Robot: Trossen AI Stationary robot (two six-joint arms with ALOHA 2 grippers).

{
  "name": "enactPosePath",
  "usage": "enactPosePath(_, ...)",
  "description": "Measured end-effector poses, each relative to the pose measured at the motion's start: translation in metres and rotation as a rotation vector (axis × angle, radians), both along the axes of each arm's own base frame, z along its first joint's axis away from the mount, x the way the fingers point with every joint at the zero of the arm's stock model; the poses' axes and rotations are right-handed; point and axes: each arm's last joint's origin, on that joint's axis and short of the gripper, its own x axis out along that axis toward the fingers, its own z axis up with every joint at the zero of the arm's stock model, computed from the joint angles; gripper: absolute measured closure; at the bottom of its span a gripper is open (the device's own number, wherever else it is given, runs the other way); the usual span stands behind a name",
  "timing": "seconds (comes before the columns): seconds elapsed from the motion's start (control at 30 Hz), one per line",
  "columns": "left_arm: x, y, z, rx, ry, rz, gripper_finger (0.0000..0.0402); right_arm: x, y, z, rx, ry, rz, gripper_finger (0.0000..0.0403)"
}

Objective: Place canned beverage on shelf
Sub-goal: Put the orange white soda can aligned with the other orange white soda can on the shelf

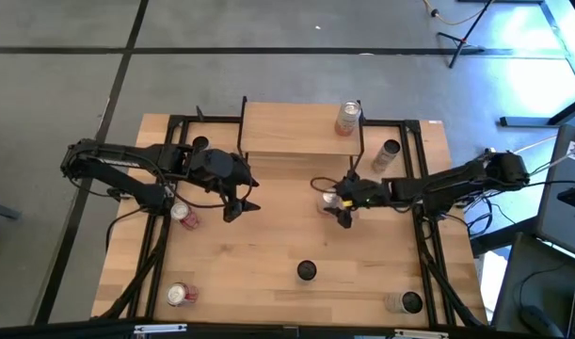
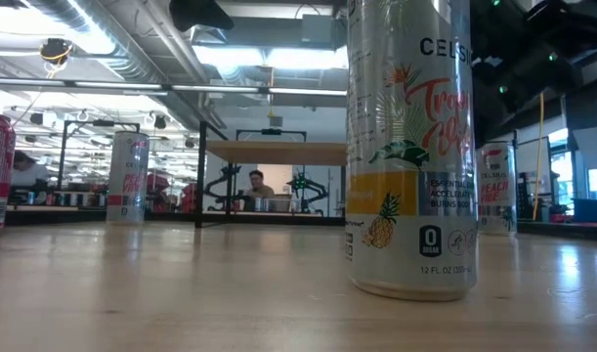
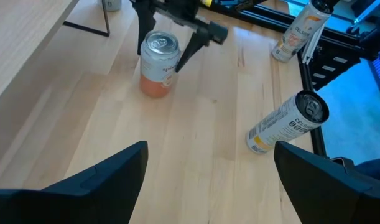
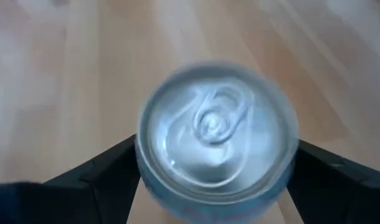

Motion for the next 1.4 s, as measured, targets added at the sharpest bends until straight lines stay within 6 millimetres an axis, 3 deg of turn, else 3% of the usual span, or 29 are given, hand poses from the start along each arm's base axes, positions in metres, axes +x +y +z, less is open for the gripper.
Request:
enactPosePath(0.1, 0.0, 0.0, 0.0, -0.001, 0.0, 0.0, 0.0059, 0.003, 0.001, 0.001, -0.013, -0.001, -0.01, 0.0078)
enactPosePath(0.27, 0.0, 0.0, 0.0, -0.002, 0.0, 0.001, 0.0059, 0.008, 0.0, 0.008, -0.029, -0.011, -0.016, 0.0148)
enactPosePath(0.37, -0.002, -0.001, 0.002, -0.061, -0.004, 0.005, 0.0059, 0.011, 0.001, 0.017, -0.026, 0.016, -0.01, 0.0149)
enactPosePath(0.6, -0.012, -0.001, 0.012, -0.085, -0.05, -0.016, 0.0059, 0.016, -0.001, 0.093, -0.012, -0.054, 0.018, 0.0149)
enactPosePath(0.77, -0.015, -0.001, 0.016, -0.086, -0.075, -0.019, 0.0059, 0.006, -0.02, 0.149, -0.052, -0.082, 0.022, 0.0149)
enactPosePath(0.87, -0.015, -0.001, 0.016, -0.086, -0.077, -0.018, 0.0059, -0.007, -0.037, 0.17, -0.073, -0.086, 0.044, 0.0149)
enactPosePath(1.1, -0.015, -0.001, 0.016, -0.075, -0.081, -0.025, 0.0059, -0.034, -0.087, 0.174, -0.115, -0.034, 0.033, 0.0149)
enactPosePath(1.4, -0.014, 0.005, 0.017, -0.102, -0.088, 0.055, 0.0059, -0.05, -0.133, 0.168, -0.125, -0.037, 0.05, 0.0149)
